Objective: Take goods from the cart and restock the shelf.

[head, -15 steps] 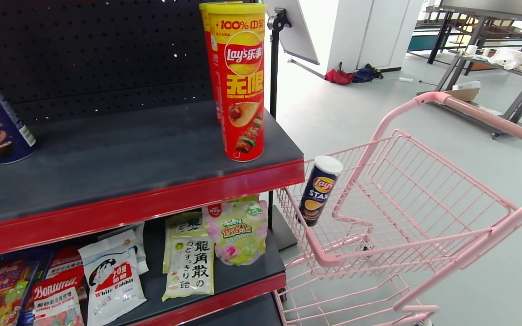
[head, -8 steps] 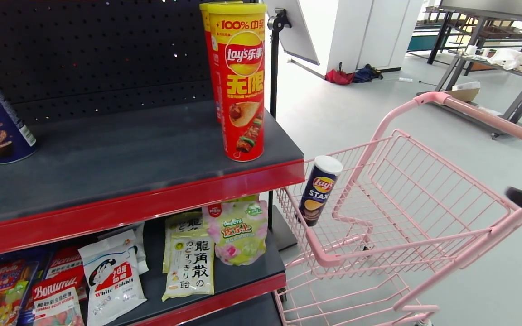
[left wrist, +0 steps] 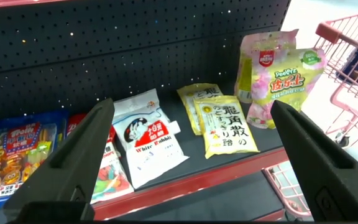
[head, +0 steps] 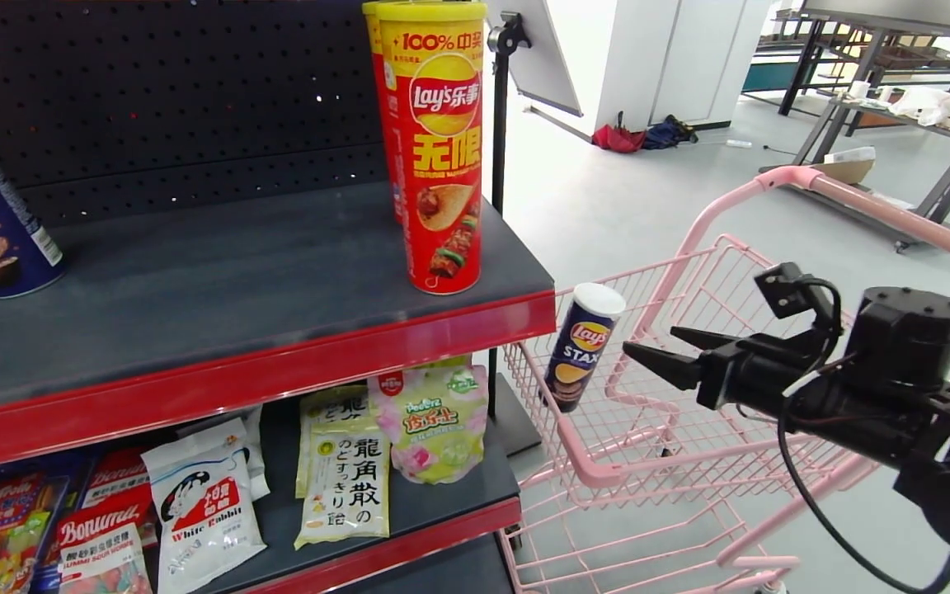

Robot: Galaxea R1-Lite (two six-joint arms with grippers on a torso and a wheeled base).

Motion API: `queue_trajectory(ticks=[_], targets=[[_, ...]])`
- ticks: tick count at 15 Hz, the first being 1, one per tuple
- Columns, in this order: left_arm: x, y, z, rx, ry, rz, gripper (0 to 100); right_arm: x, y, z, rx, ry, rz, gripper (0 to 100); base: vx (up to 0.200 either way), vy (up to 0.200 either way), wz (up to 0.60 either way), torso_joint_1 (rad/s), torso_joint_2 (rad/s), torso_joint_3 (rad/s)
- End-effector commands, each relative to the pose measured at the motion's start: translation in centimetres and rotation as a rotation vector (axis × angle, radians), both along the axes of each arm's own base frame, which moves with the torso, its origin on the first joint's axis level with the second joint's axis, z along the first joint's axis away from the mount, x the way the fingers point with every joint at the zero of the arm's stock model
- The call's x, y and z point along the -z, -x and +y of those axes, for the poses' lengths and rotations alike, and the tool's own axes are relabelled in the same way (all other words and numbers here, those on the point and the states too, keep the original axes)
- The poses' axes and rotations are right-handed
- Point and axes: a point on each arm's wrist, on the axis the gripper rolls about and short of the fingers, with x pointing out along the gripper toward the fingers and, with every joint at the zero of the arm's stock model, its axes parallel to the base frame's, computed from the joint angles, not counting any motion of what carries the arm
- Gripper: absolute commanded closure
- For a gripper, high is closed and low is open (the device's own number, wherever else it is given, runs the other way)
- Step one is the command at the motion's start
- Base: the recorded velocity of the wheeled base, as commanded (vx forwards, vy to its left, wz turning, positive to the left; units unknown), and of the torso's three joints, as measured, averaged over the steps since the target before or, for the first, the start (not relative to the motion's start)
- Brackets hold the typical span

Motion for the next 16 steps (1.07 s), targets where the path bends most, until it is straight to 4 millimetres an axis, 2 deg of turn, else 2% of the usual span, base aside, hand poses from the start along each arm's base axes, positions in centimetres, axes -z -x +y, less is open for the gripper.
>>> queue_trajectory(ticks=[1,2,3,6,16], targets=[[0.0,0.0,0.0,-0.001,-0.002,0.001,0,4.7,-1.8,1.4,-0.059,0.034,0.093,0,0.0,0.0,0.0,0.0,0.0,0.0],[0.0,0.0,0.0,-0.001,-0.002,-0.001,0,4.7,-1.8,1.4,-0.059,0.034,0.093,0,0.0,0.0,0.0,0.0,0.0,0.0],[0.0,0.0,0.0,-0.001,-0.003,0.001,0,5.8,-2.1,1.9,-0.074,0.04,0.088,0,0.0,0.0,0.0,0.0,0.0,0.0],[0.0,0.0,0.0,-0.001,-0.005,-0.001,0,7.1,-4.2,2.4,-0.068,0.036,0.072,0,0.0,0.0,0.0,0.0,0.0,0.0],[0.0,0.0,0.0,-0.001,-0.003,-0.001,0,9.2,-10.8,2.5,-0.014,0.017,0.0,0,0.0,0.0,0.0,0.0,0.0,0.0]])
